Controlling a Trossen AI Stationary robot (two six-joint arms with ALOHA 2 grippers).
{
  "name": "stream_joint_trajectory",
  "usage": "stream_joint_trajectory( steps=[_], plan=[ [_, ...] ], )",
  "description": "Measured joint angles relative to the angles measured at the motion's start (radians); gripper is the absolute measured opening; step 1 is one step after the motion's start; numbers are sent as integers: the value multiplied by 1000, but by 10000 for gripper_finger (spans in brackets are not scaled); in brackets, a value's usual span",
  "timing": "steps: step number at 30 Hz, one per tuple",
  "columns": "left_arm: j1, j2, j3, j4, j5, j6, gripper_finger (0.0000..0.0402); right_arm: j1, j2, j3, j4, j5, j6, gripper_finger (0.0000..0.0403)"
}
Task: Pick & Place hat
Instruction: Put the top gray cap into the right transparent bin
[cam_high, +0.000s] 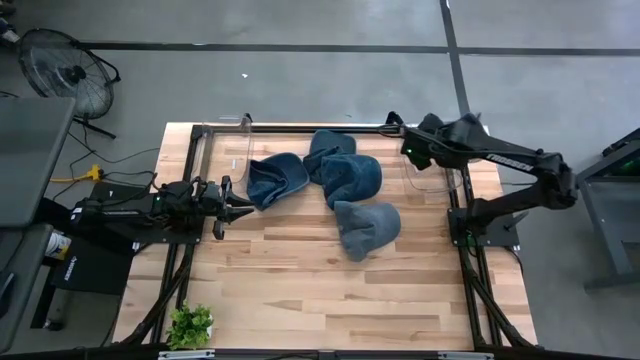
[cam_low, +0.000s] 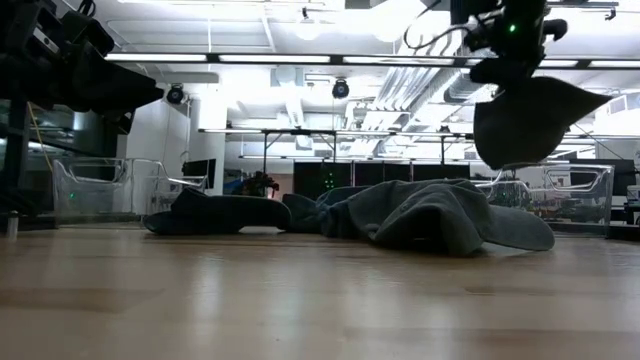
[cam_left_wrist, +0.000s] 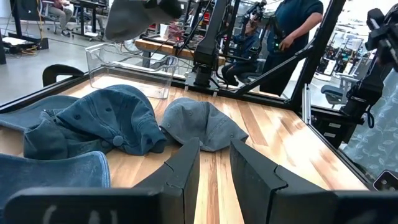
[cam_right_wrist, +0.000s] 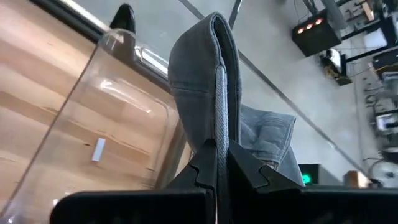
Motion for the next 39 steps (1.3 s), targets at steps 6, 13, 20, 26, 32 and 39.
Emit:
stream_joint_trajectory(
  steps=[6, 13, 20, 26, 32, 39],
  plan=[
    [0, 0, 0, 0, 0, 0, 87, -16, 72, -55, 126, -28, -122, 7],
    [0, 0, 0, 0, 0, 0, 87, -36, 116, -132, 274, -82, -167, 7],
    [0, 0, 0, 0, 0, 0, 87, -43, 118, -253, 413, -157, -164, 7],
    [0, 0, 0, 0, 0, 0, 87, -43, 118, -327, 498, -162, -136, 22],
    [0, 0, 0, 0, 0, 0, 87, -43, 118, -367, 615, -219, -135, 46],
    [0, 0, 0, 0, 0, 0, 87, -43, 116, -370, 626, -191, -122, 43]
  ],
)
